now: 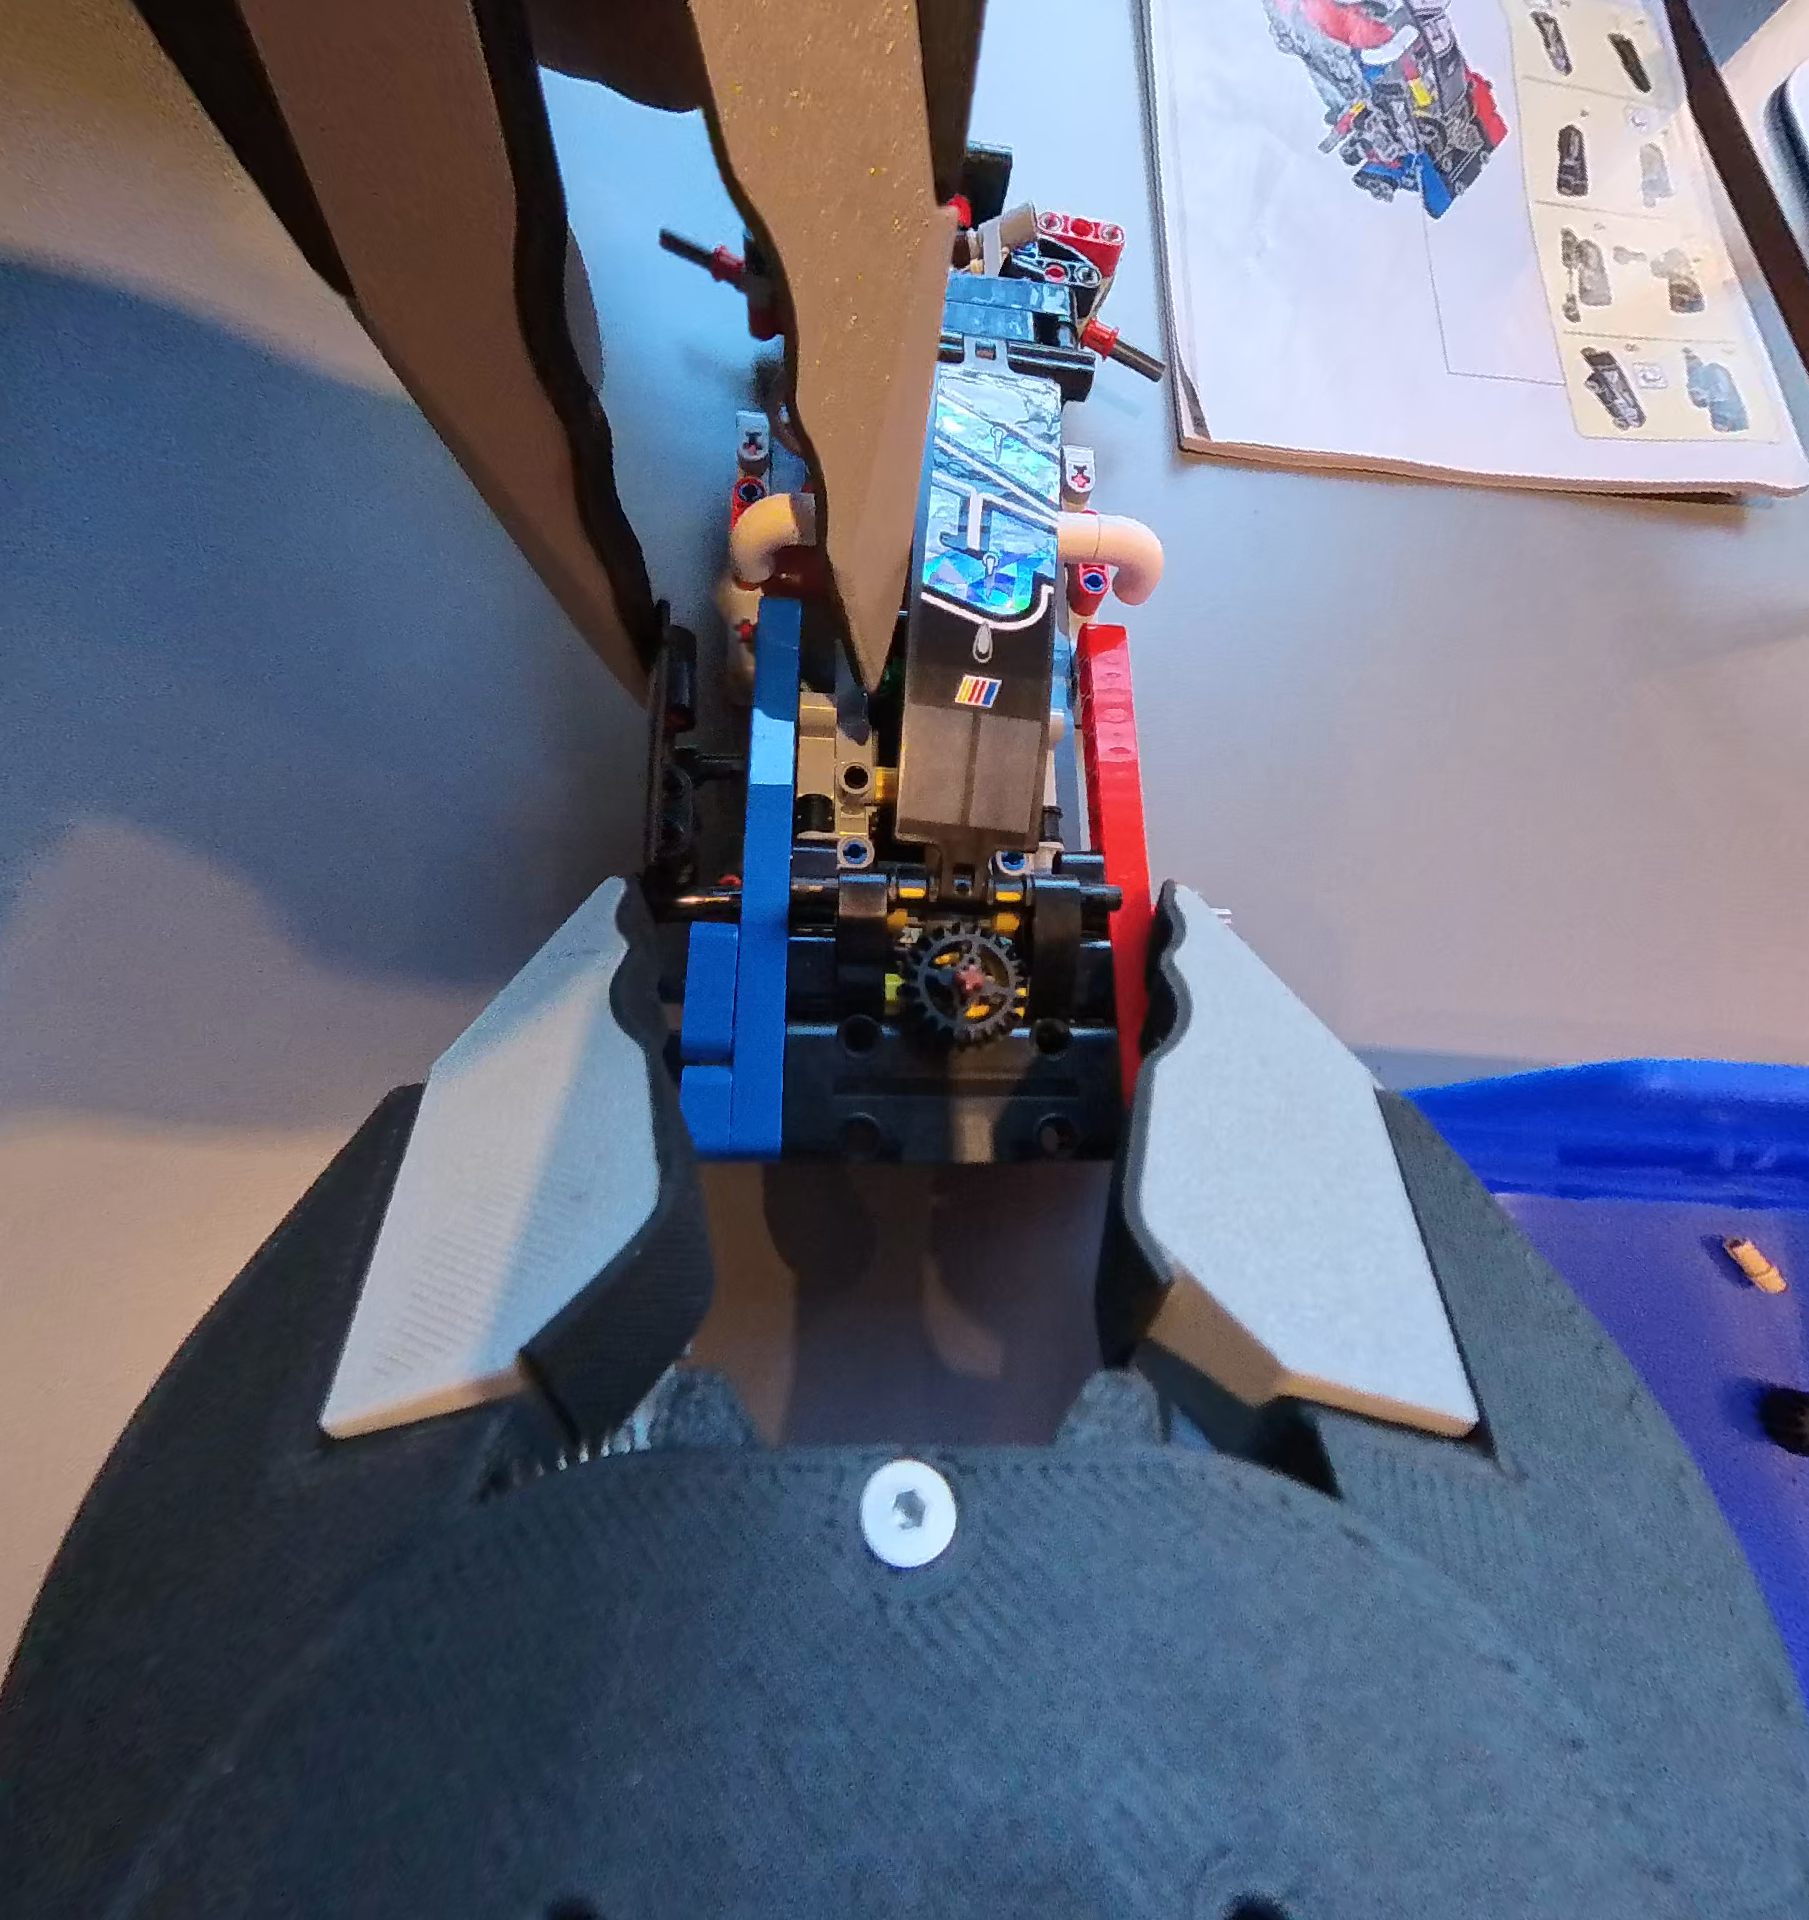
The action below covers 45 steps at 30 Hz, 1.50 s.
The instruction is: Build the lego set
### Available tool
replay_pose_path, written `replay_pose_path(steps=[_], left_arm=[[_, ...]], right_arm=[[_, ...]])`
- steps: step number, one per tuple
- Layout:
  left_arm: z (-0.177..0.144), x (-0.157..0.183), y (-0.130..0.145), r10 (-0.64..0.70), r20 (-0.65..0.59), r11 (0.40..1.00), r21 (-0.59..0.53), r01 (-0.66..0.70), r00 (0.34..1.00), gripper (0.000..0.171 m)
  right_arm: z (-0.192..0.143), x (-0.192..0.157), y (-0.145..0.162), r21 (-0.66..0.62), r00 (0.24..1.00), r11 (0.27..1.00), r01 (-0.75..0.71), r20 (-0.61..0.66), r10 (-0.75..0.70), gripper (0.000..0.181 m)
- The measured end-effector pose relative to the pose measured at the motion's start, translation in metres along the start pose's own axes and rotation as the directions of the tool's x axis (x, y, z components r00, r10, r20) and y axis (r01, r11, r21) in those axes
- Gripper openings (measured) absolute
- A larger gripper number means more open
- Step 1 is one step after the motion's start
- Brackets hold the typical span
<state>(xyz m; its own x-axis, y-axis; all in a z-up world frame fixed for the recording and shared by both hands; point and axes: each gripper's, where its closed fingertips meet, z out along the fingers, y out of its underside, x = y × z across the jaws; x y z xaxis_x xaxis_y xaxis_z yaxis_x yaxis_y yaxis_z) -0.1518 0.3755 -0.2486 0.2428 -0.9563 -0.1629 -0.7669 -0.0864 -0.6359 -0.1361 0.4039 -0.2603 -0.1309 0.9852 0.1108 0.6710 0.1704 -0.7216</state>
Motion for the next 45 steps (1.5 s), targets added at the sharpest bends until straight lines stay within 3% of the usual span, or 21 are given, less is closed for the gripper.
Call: replay_pose_path(steps=[4,11,19,28,45], left_arm=[[-0.004,0.001,-0.006,-0.039,-0.024,0.998,0.048,0.041,0.999,0.031],[-0.004,0.004,0.001,-0.023,-0.035,0.999,0.024,0.024,0.999,0.019],[0.000,-0.001,0.000,-0.011,0.005,1.000,-0.009,0.011,1.000,0.027],[0.006,0.007,-0.008,-0.026,-0.095,1.000,-0.006,0.026,0.995,0.020],[0.007,0.006,-0.004,0.032,-0.060,0.999,-0.040,-0.034,0.998,0.029]], right_arm=[[0.000,0.001,-0.001,-0.006,1.000,1.000,-0.012,0.000,0.012,0.092],[0.001,0.001,-0.001,-0.003,1.000,1.000,-0.014,-0.002,0.014,0.092],[0.002,0.002,-0.001,-0.023,1.000,1.000,-0.012,-0.012,0.012,0.092],[0.001,0.002,-0.001,-0.021,1.000,1.000,-0.020,-0.011,0.020,0.092],[0.002,0.003,-0.002,-0.003,1.000,1.000,-0.026,-0.012,0.026,0.091]])
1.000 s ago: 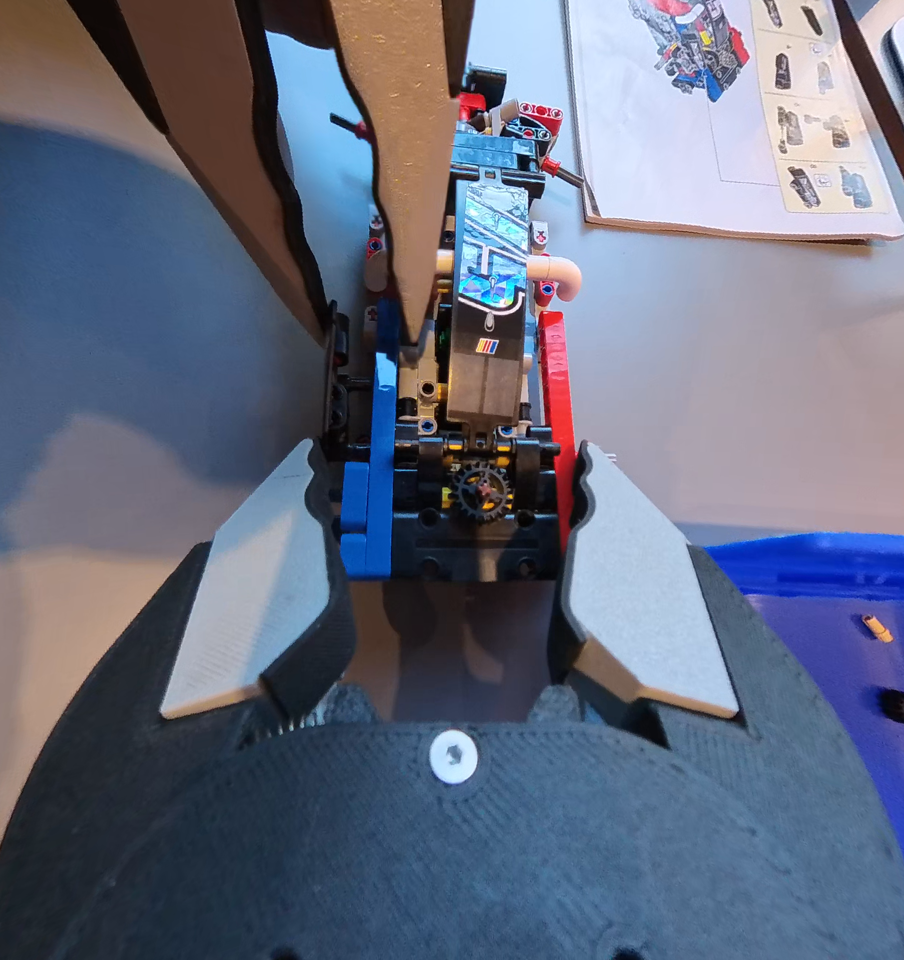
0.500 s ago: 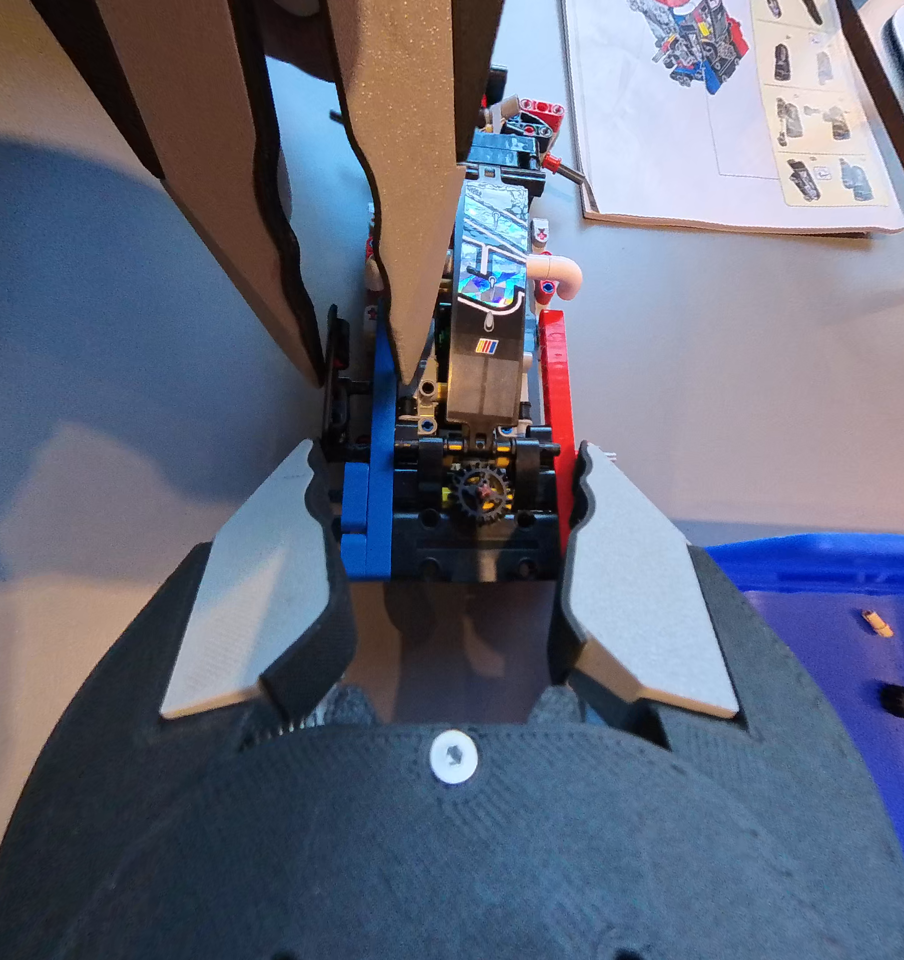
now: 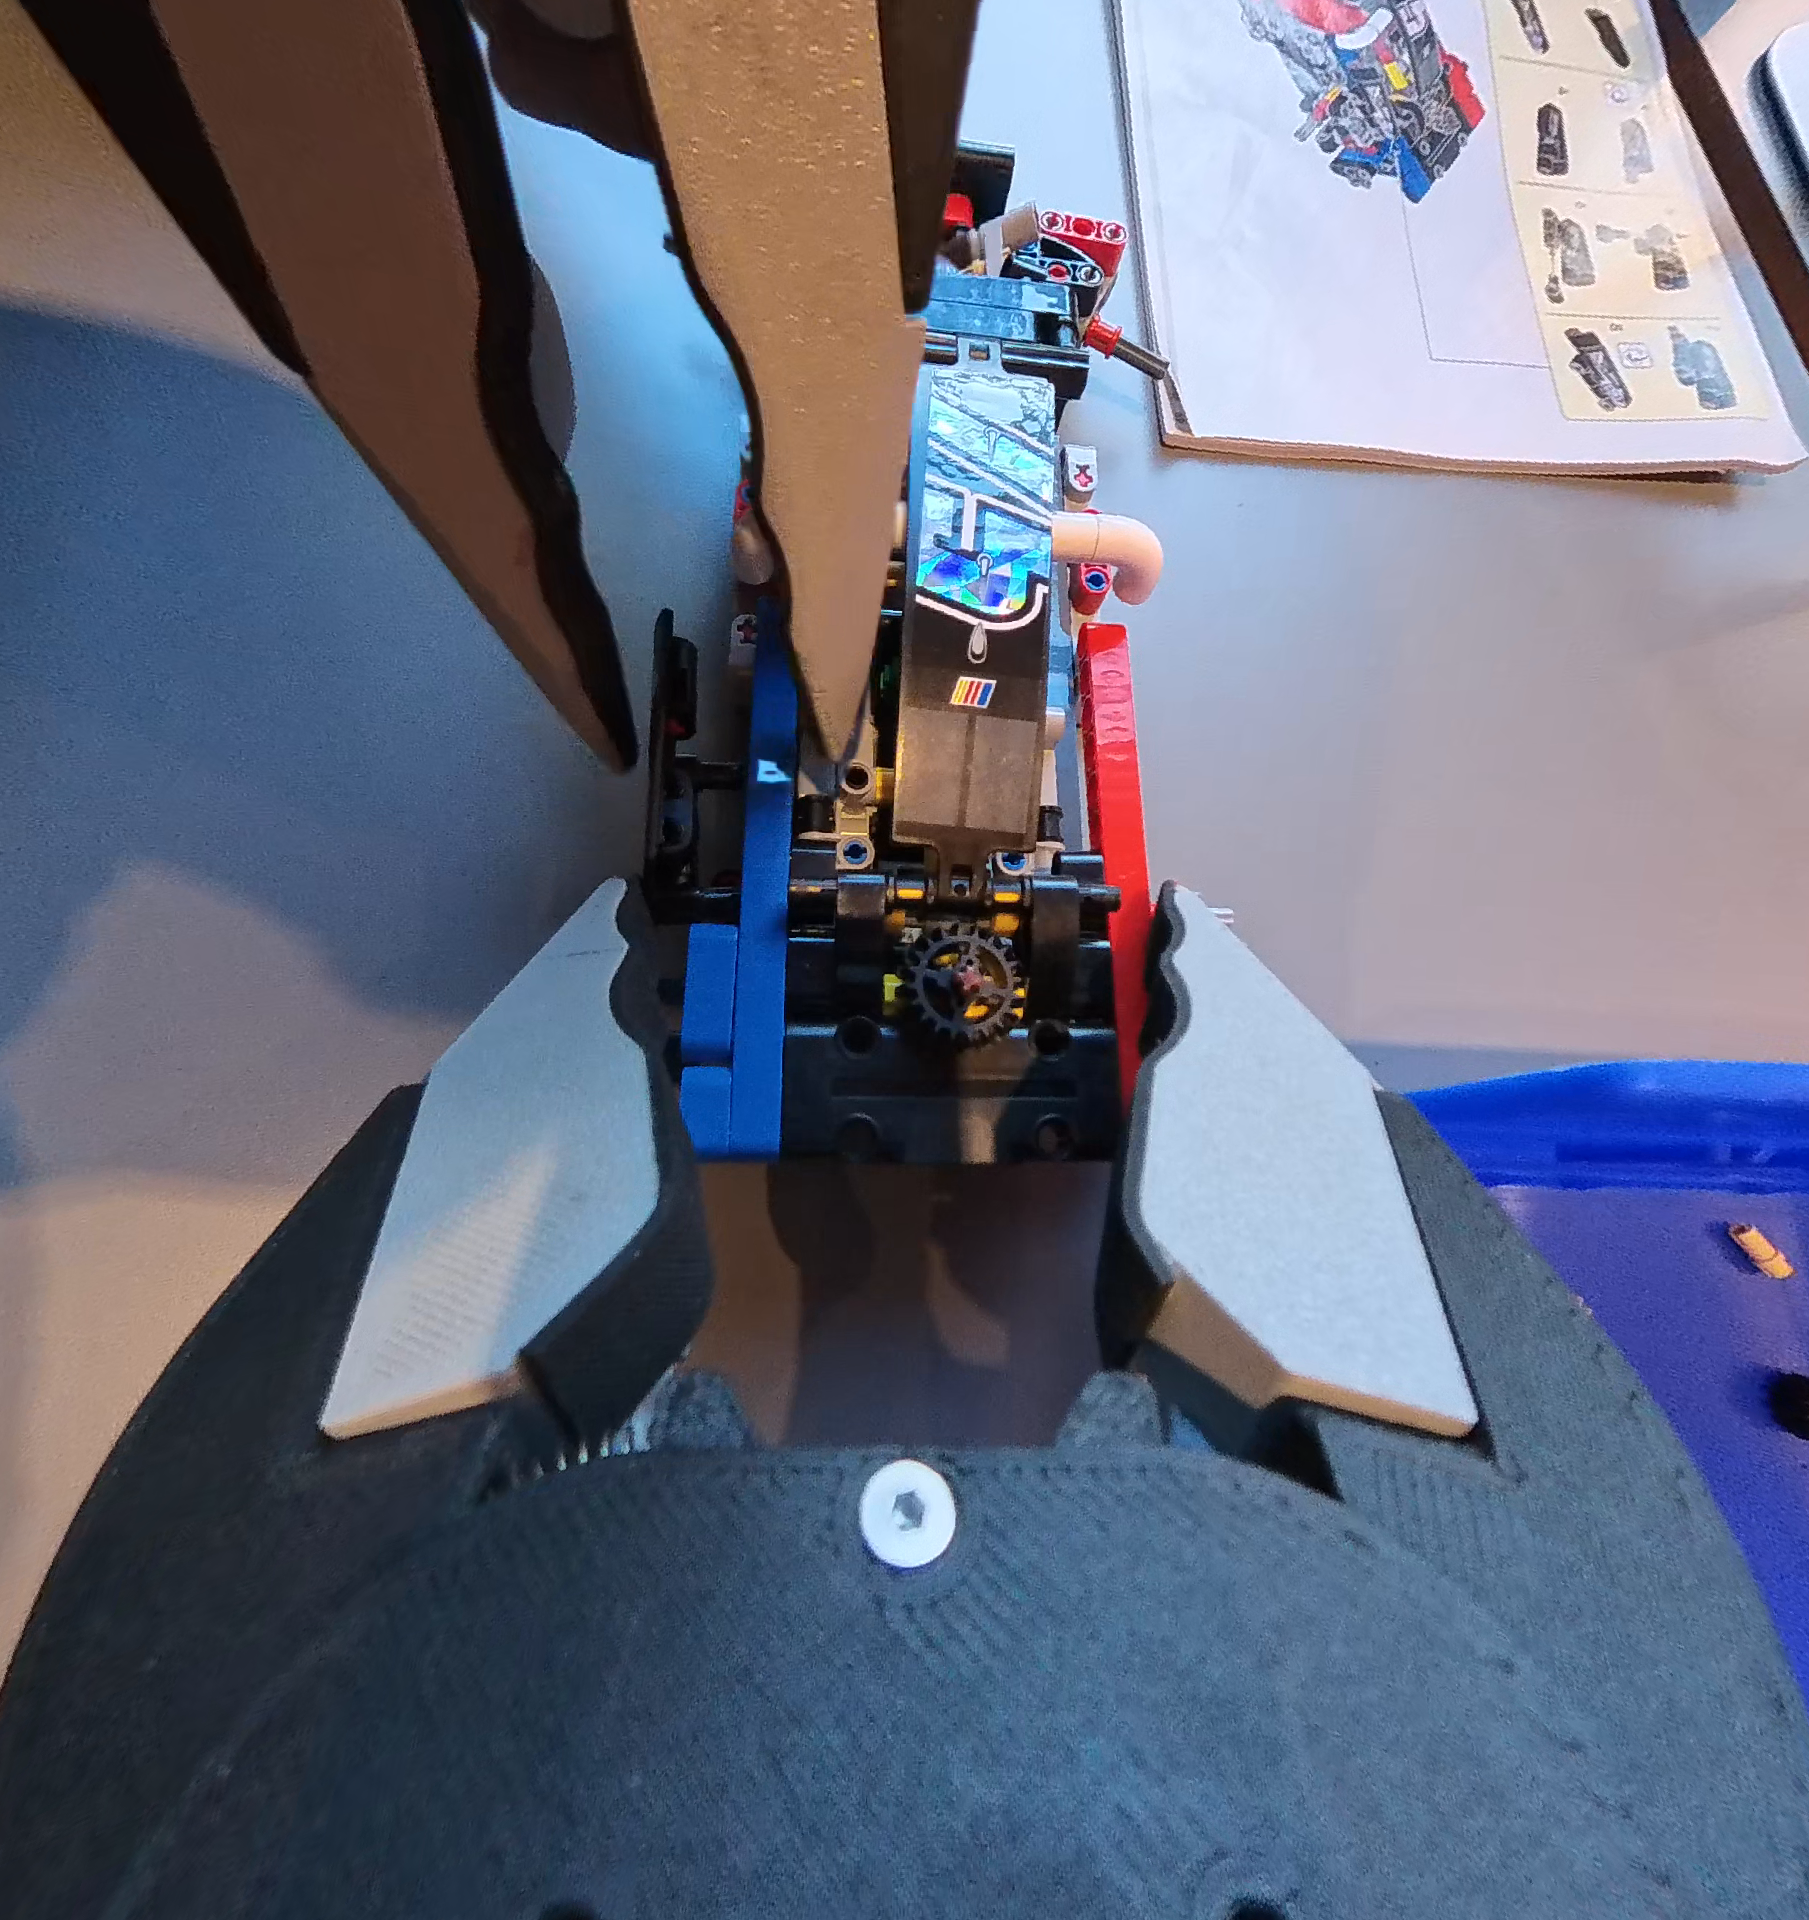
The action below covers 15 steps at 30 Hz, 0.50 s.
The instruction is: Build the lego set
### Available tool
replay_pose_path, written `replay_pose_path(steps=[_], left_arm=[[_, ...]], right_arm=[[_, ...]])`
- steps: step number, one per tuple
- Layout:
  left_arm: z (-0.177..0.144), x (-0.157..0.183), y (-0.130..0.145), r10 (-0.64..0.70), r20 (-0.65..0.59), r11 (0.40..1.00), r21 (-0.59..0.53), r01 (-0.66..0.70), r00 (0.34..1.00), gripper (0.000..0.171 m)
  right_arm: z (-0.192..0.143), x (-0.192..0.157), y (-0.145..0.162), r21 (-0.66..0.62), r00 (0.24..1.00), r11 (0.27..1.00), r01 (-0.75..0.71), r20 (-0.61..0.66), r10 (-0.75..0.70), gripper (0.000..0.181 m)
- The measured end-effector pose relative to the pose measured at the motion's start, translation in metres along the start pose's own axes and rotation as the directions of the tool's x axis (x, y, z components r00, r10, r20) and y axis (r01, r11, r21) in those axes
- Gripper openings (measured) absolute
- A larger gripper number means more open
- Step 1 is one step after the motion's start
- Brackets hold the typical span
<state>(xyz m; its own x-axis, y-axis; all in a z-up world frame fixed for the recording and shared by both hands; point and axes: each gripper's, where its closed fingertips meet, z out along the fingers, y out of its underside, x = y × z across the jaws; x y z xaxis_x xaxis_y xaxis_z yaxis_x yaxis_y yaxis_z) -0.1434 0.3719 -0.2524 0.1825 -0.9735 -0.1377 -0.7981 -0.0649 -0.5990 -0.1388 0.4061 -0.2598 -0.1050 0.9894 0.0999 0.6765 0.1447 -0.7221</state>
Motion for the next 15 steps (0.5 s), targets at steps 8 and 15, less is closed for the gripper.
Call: replay_pose_path(steps=[8,15], left_arm=[[-0.0017,-0.0033,0.0036,0.015,0.005,0.999,-0.036,-0.015,1.000,0.029],[0.0011,-0.0032,0.0047,0.025,-0.005,0.998,-0.052,-0.025,1.000,0.030]], right_arm=[[0.0001,0.0005,-0.0004,0.010,1.000,1.000,-0.002,0.000,0.002,0.091],[-0.0001,0.0007,-0.0008,0.020,1.000,1.000,-0.005,0.004,0.004,0.091]])
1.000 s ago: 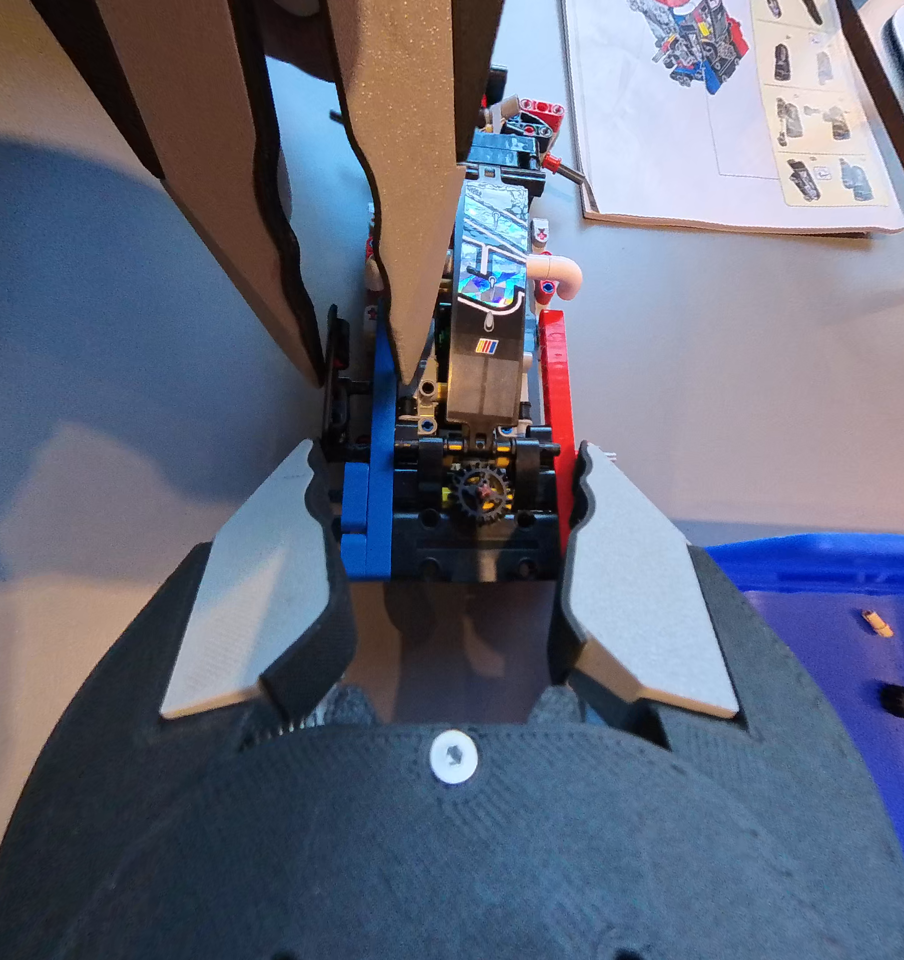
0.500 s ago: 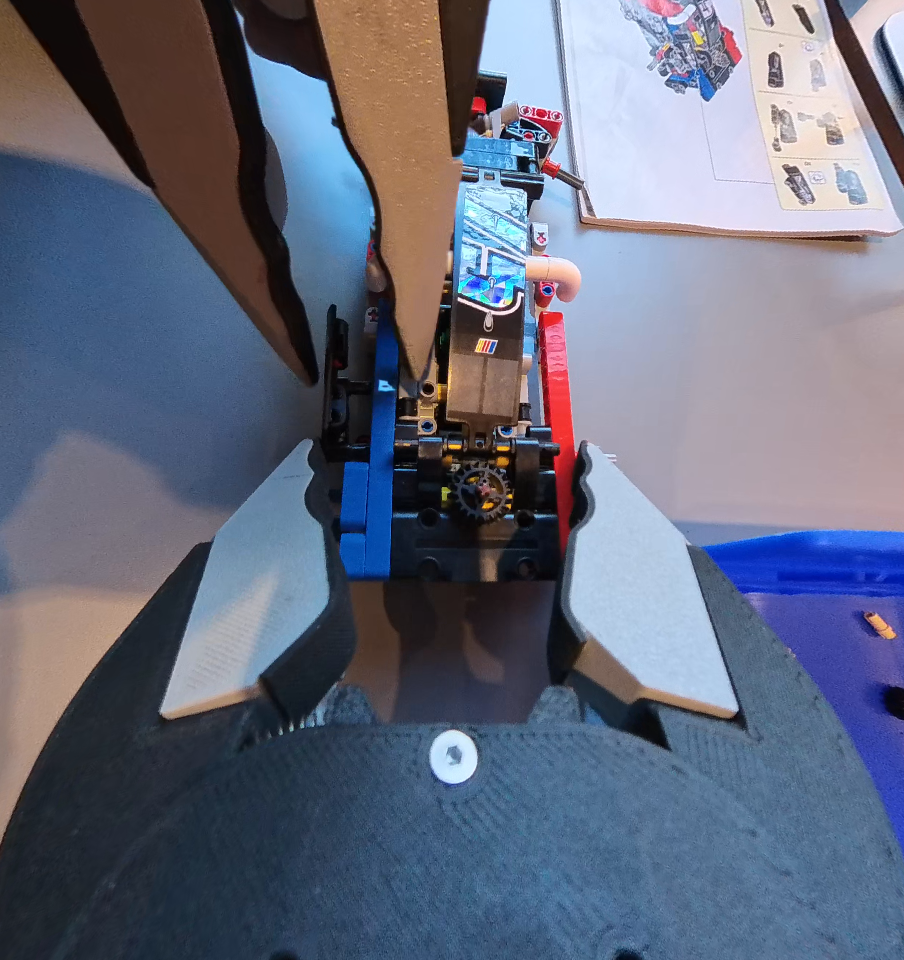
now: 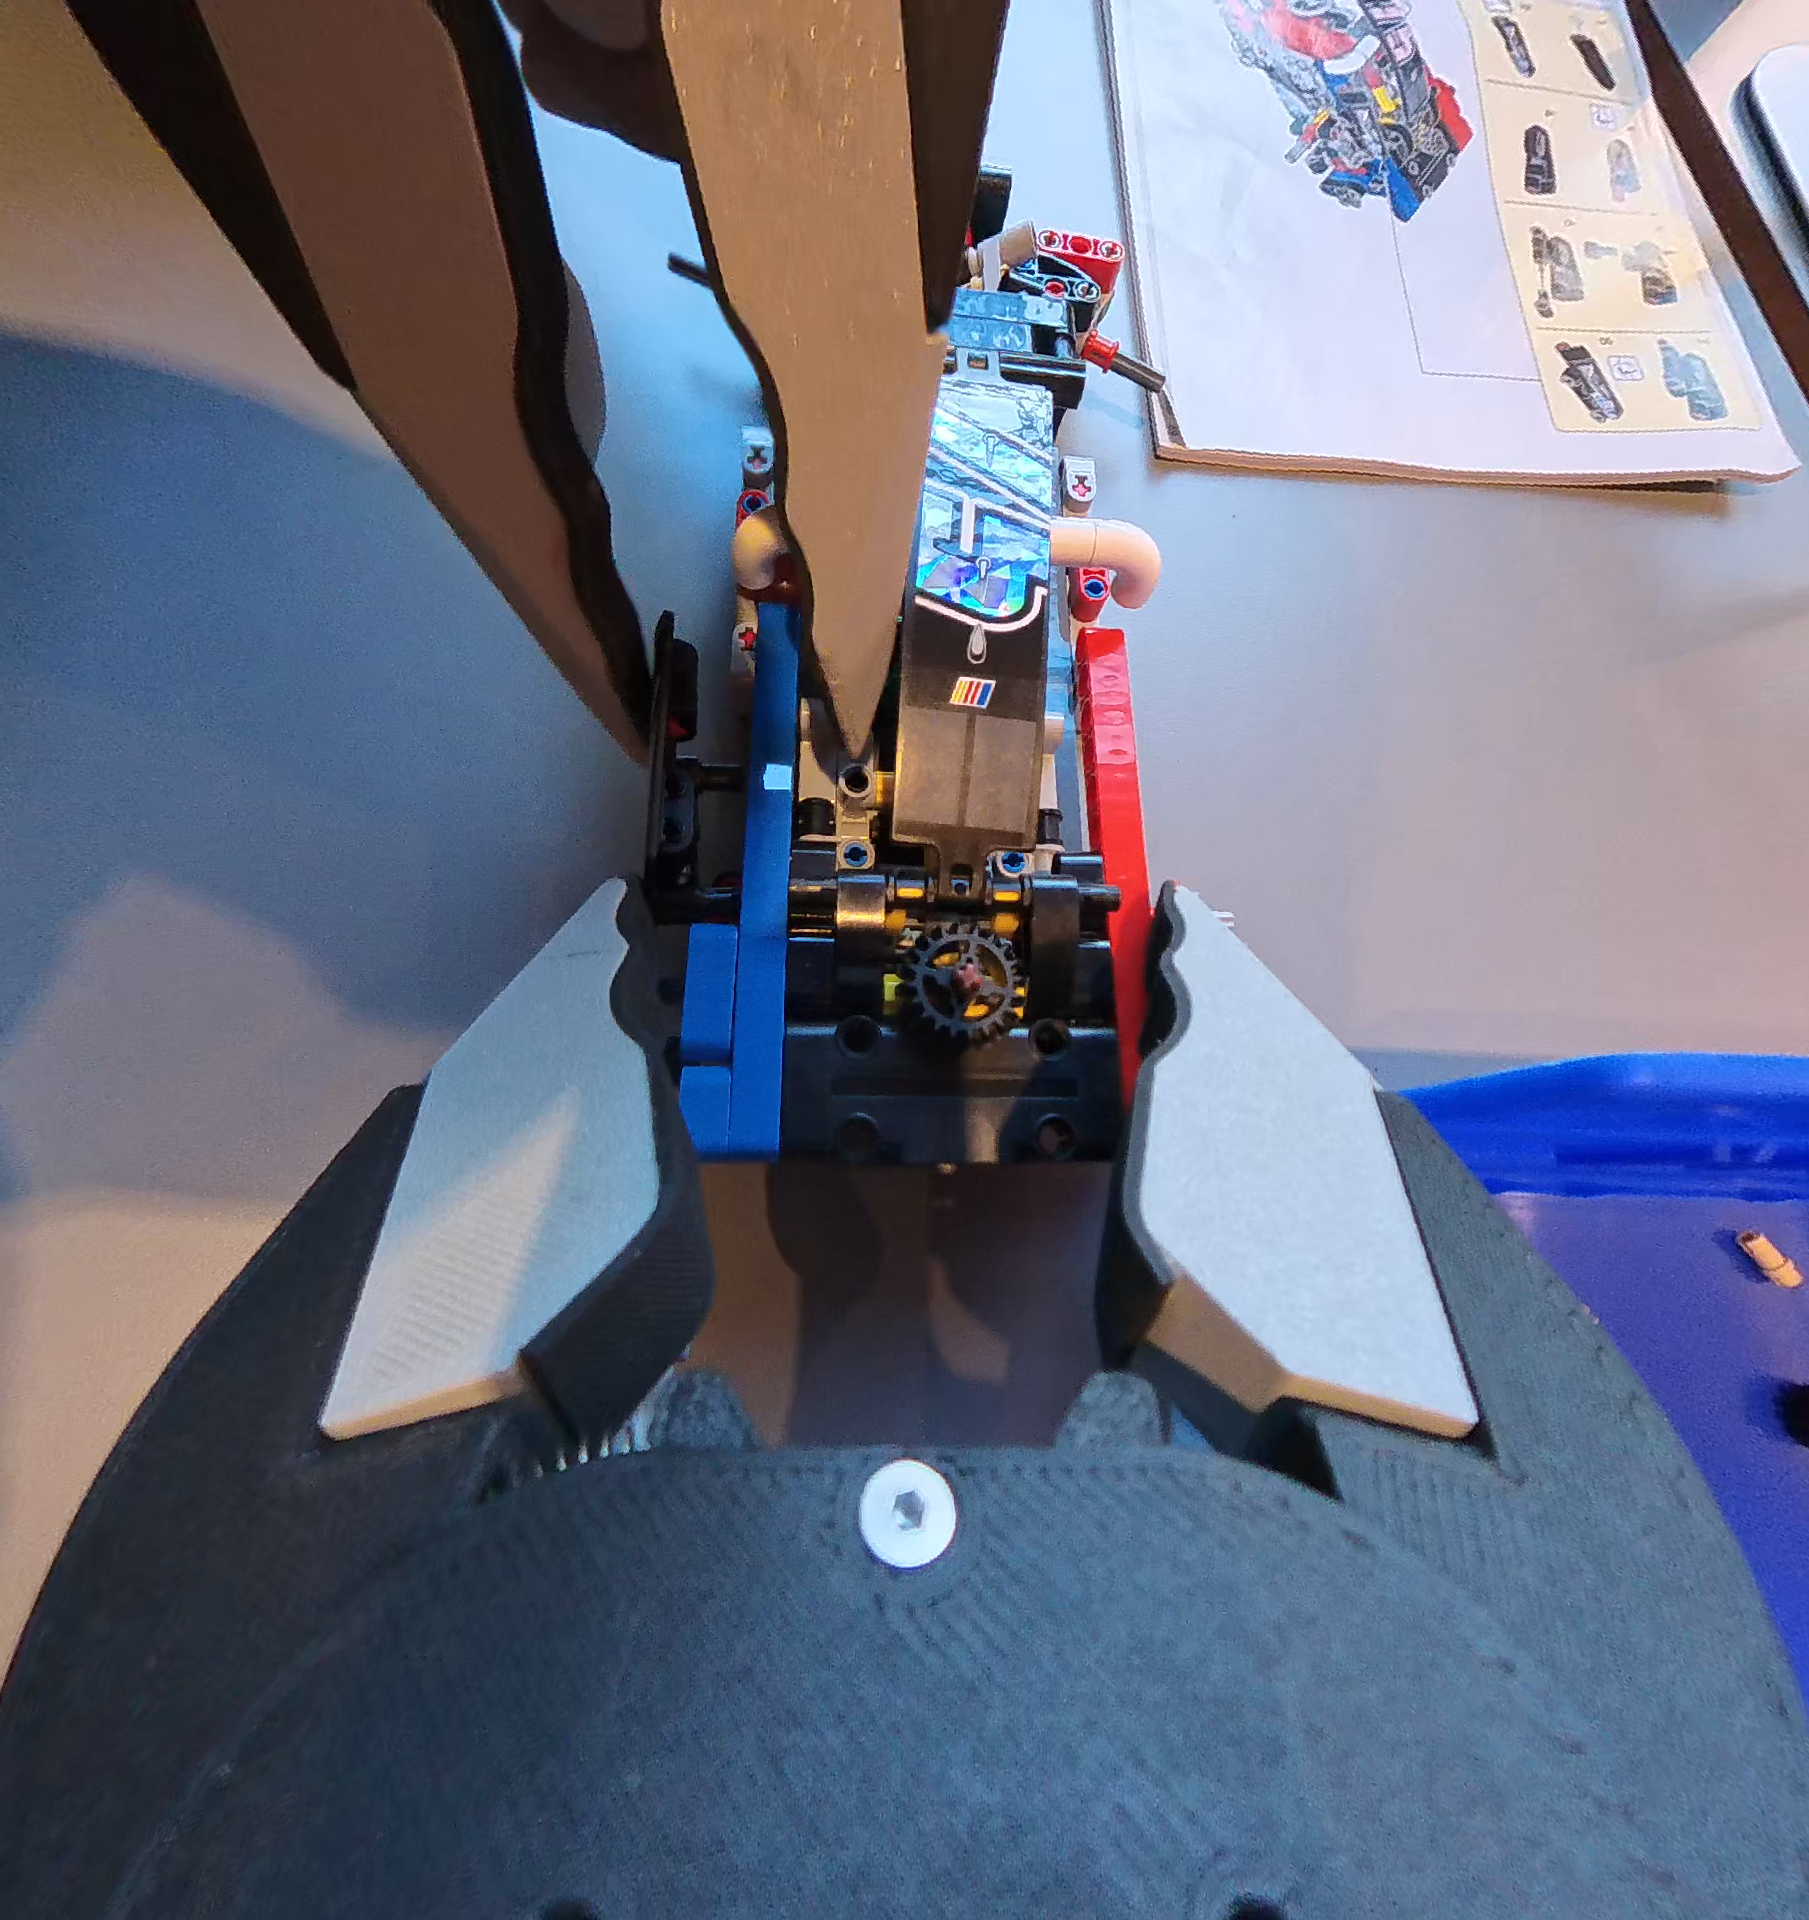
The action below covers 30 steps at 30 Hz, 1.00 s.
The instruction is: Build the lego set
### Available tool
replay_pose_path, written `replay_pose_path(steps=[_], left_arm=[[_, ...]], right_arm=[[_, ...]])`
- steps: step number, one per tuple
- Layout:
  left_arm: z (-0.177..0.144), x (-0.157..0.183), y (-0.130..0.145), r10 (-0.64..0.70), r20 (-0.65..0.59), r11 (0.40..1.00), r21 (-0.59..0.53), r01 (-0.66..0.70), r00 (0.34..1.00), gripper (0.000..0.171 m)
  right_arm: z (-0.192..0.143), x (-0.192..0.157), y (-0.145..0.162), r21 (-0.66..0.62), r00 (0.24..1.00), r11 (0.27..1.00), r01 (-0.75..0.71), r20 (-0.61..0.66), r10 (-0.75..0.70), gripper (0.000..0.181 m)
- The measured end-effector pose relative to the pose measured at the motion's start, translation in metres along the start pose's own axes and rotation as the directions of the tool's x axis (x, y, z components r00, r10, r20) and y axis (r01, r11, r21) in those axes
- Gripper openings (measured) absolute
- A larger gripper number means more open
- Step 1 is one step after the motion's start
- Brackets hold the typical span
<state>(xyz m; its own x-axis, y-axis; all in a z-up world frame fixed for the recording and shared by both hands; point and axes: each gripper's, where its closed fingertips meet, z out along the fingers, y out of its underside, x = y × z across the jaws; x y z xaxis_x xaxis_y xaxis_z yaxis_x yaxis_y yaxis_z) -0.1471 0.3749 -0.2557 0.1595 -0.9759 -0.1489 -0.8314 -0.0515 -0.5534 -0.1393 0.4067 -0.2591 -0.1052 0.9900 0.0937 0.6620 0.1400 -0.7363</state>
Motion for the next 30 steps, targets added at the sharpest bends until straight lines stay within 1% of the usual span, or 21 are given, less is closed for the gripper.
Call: replay_pose_path(steps=[3,4,8,11,16,27,30], left_arm=[[0.0014,0.0018,-0.0014,-0.009,-0.019,1.000,0.000,0.009,1.000,0.028],[0.0017,0.0018,-0.0011,-0.005,-0.018,1.000,-0.003,0.005,1.000,0.022],[0.0016,0.0008,0.0004,0.016,-0.020,1.000,-0.024,-0.016,1.000,0.019],[0.0029,0.0012,0.0017,0.035,-0.031,0.998,-0.047,-0.036,0.999,0.020],[0.0030,0.0008,0.0018,0.076,-0.014,0.995,-0.058,-0.077,0.997,0.019],[-0.0036,-0.0012,-0.0012,0.080,0.053,0.996,-0.038,-0.078,0.995,0.016],[-0.0018,-0.0011,-0.0003,0.064,0.040,0.997,-0.040,-0.063,0.997,0.016]], right_arm=[[0.0000,0.0000,0.0000,0.001,1.000,1.000,0.000,-0.001,0.000,0.091],[0.0000,0.0000,0.0001,0.000,1.000,1.000,0.000,-0.001,0.000,0.091],[0.0005,0.0001,-0.0003,0.002,1.000,1.000,0.000,-0.004,0.000,0.091],[0.0004,0.0001,-0.0002,0.003,1.000,1.000,0.002,-0.005,-0.002,0.092],[0.0002,-0.0001,-0.0003,0.008,1.000,1.000,0.000,-0.003,0.000,0.092],[0.0004,0.0003,-0.0004,0.016,1.000,1.000,0.001,-0.003,-0.001,0.092],[0.0009,0.0004,-0.0004,0.011,1.000,1.000,0.003,-0.007,-0.003,0.092]])
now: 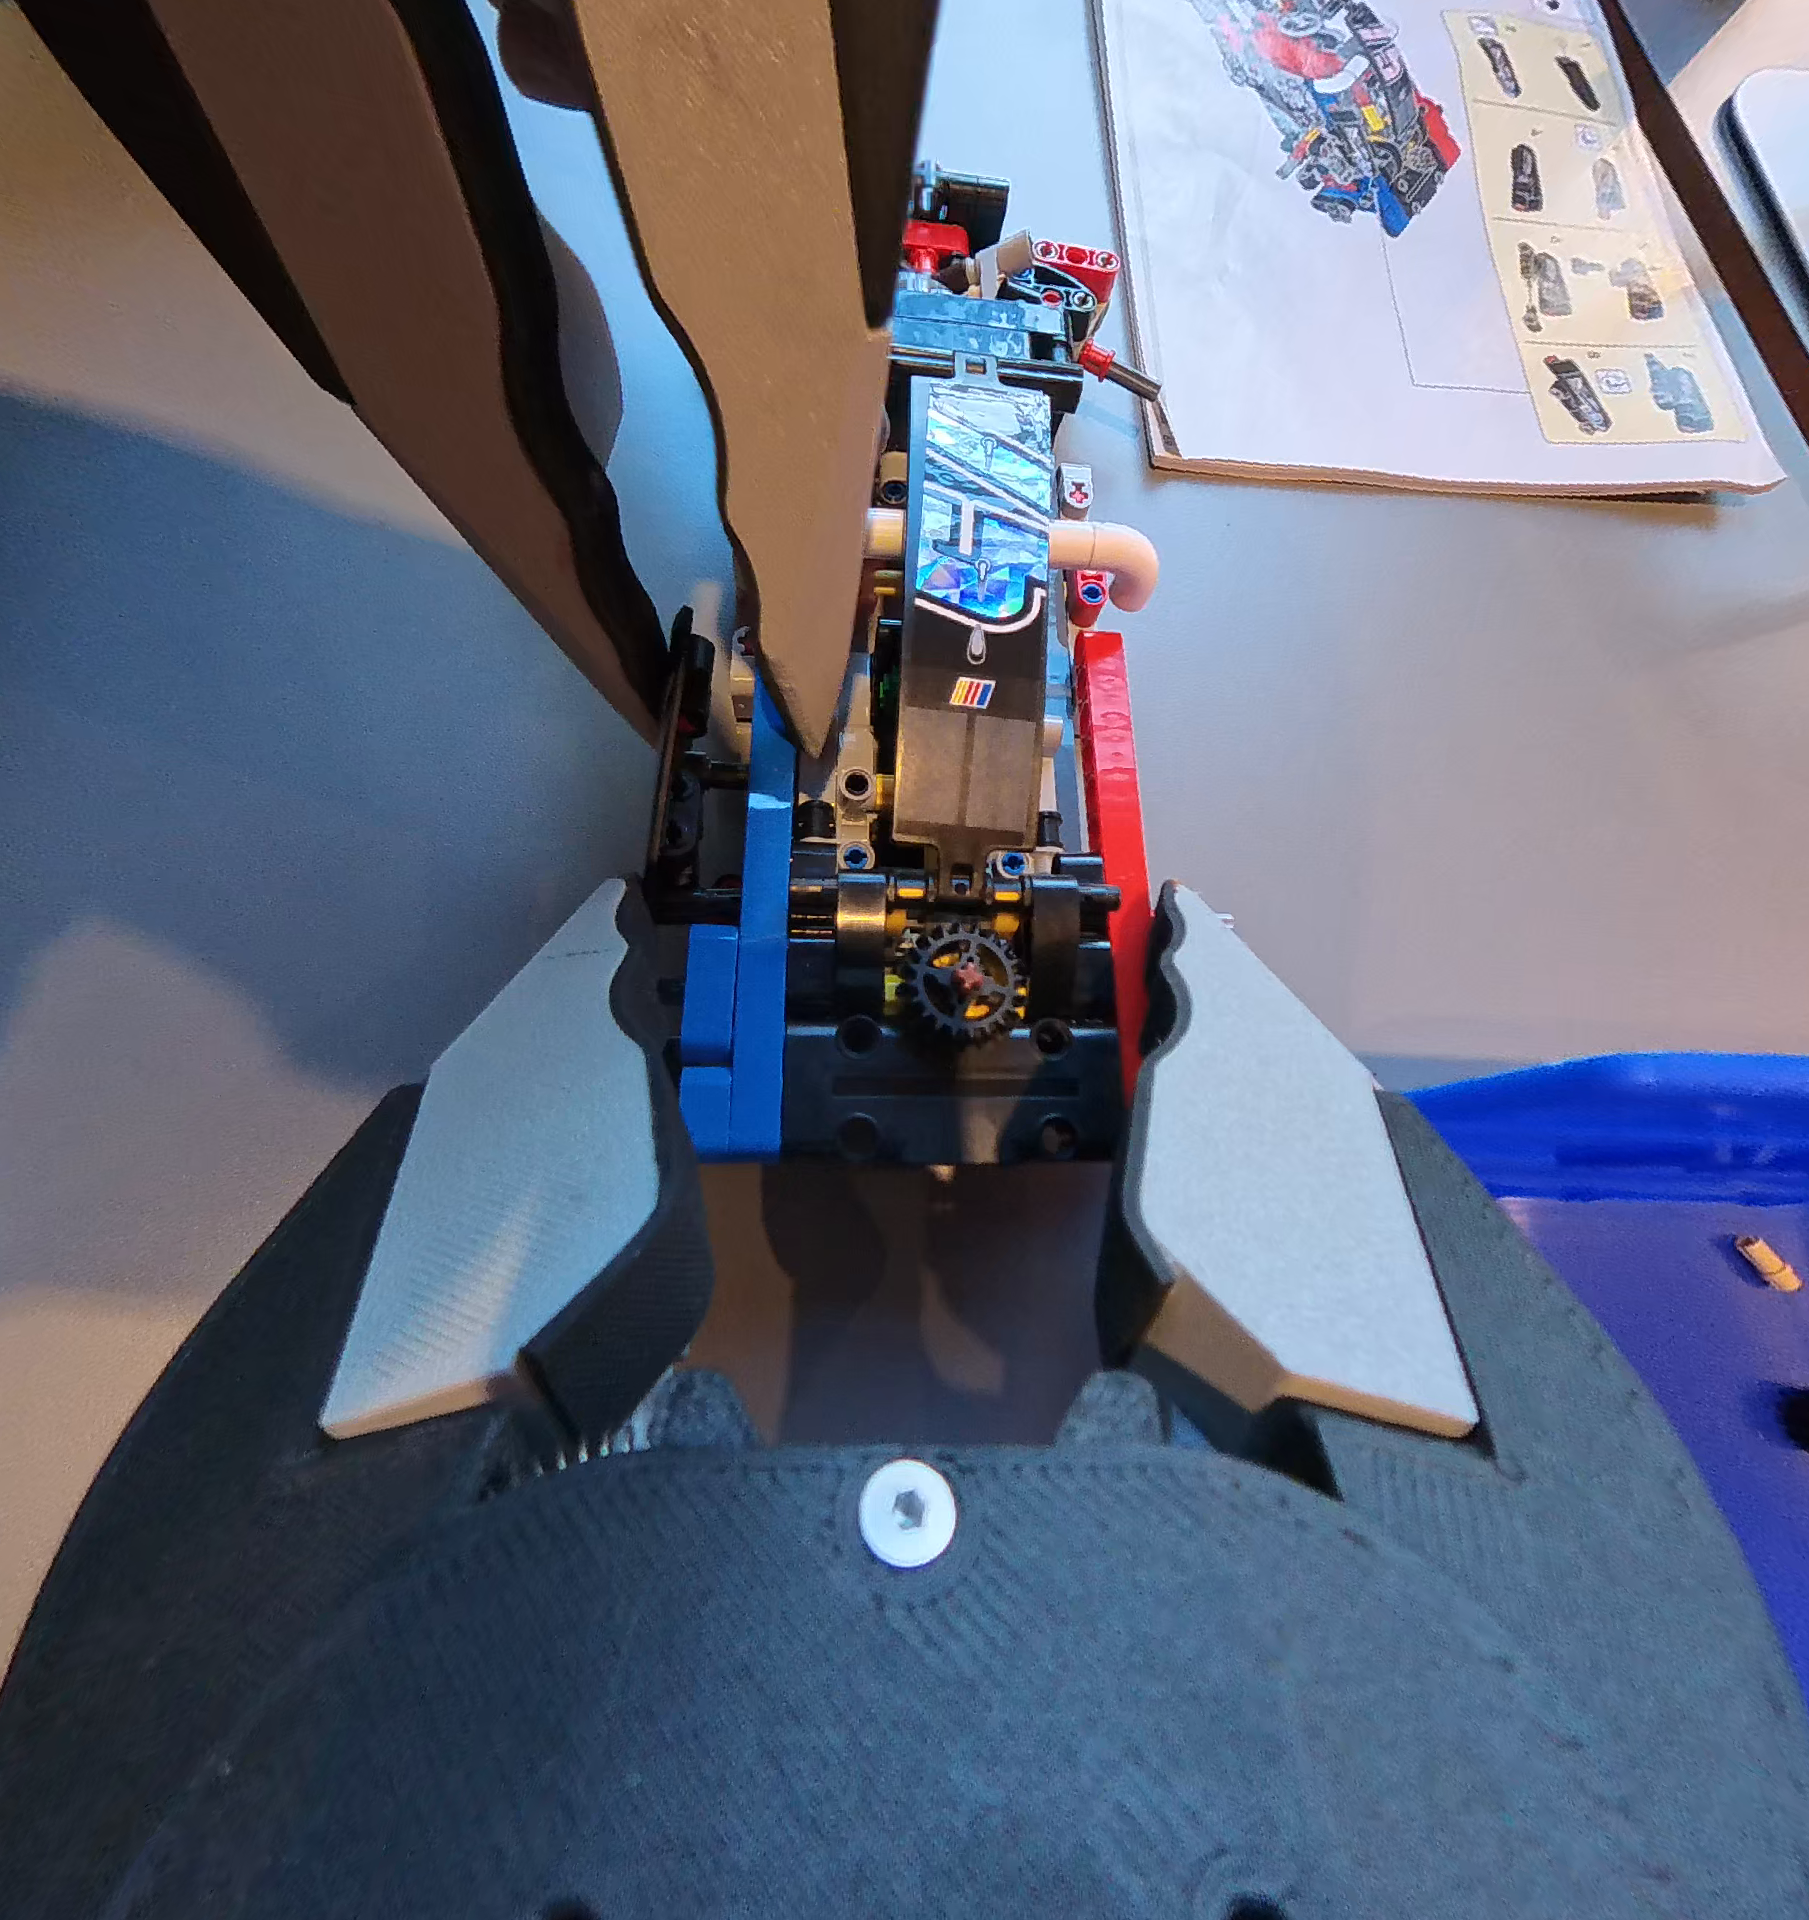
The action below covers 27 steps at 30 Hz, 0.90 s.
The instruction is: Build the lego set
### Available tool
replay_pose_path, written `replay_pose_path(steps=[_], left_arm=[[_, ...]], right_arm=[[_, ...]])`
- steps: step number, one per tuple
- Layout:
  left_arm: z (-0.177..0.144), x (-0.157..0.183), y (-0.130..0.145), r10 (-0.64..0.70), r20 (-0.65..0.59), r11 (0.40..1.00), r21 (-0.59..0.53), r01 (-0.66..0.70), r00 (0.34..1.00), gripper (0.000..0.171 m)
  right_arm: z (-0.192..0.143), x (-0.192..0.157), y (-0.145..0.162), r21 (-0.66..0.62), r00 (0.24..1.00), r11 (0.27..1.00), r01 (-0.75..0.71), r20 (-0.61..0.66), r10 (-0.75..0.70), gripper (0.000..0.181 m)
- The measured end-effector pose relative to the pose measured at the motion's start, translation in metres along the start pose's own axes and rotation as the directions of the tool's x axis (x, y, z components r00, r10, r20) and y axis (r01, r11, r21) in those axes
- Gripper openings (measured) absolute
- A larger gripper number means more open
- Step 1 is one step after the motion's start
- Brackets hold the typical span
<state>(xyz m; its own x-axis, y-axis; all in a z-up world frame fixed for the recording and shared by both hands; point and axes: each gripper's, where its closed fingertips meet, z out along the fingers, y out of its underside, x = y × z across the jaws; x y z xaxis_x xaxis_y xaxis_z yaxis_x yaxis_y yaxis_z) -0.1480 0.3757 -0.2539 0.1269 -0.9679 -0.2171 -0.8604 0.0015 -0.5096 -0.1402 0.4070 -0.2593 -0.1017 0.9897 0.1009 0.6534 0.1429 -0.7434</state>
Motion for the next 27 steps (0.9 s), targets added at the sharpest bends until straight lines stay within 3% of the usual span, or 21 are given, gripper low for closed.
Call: replay_pose_path(steps=[18,23,27], left_arm=[[0.0027,-0.0020,0.0004,-0.012,-0.011,1.000,0.006,0.012,1.000,0.013],[0.0050,-0.0027,0.0012,0.053,0.106,0.998,0.011,-0.055,0.993,0.016],[0.0048,-0.0061,0.0015,0.023,0.128,0.999,0.042,-0.029,0.992,0.009]], right_arm=[[0.0017,0.0007,0.0004,0.002,1.000,1.000,0.026,-0.009,-0.026,0.092],[0.0023,0.0011,0.0004,0.000,0.999,0.999,0.032,-0.012,-0.032,0.092],[0.0016,0.0010,-0.0006,0.005,1.000,1.000,0.012,0.001,-0.012,0.091]])
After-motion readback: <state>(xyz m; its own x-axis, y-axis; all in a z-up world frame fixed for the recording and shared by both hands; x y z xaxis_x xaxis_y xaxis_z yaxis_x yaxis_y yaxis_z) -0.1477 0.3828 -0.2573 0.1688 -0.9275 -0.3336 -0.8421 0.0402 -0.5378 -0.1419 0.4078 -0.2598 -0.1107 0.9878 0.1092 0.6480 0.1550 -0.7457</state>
